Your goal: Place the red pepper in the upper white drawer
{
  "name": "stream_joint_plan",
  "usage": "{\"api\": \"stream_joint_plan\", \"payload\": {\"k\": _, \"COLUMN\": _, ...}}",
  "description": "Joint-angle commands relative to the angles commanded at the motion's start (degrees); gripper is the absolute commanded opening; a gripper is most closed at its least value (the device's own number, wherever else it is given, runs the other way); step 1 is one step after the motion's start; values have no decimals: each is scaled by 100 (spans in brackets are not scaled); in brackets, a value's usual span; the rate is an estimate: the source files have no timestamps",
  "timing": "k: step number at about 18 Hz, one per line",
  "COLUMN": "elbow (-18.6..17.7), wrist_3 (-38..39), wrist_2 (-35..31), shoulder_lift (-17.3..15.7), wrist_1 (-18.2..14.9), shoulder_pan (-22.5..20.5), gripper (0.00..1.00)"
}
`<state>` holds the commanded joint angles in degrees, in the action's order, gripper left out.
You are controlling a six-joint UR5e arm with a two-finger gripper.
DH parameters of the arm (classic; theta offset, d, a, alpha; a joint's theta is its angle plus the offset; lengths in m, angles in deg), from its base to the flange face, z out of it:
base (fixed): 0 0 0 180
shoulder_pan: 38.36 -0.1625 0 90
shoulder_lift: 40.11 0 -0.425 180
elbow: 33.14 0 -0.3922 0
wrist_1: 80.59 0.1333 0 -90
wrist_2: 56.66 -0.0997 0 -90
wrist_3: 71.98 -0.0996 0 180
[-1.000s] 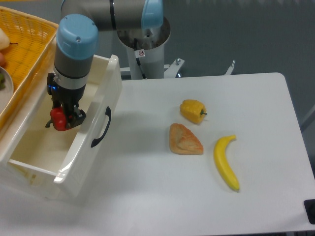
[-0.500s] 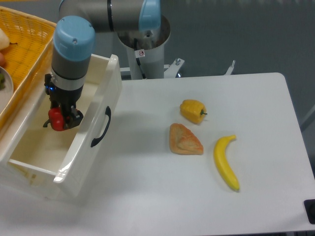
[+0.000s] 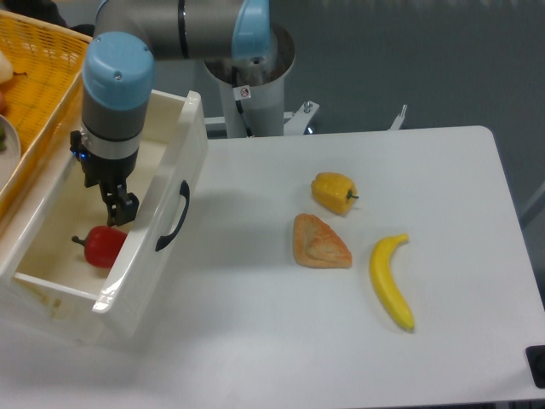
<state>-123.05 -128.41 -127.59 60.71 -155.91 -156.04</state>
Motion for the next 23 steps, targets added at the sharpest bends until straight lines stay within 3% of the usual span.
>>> {"api": "stream_joint_plan", "payload": {"k": 15, "elbow": 351, "wrist_3": 0, "wrist_2": 53, "shoulder_lift": -26, "wrist_1": -9, "shoulder_pan": -97, "gripper": 84}}
{"api": "stream_joint_plan", "payload": {"k": 23, "elbow": 650, "wrist_3": 9, "wrist_2": 439, "shoulder_lift": -61, "wrist_1": -18, "shoulder_pan": -491, "gripper": 87}}
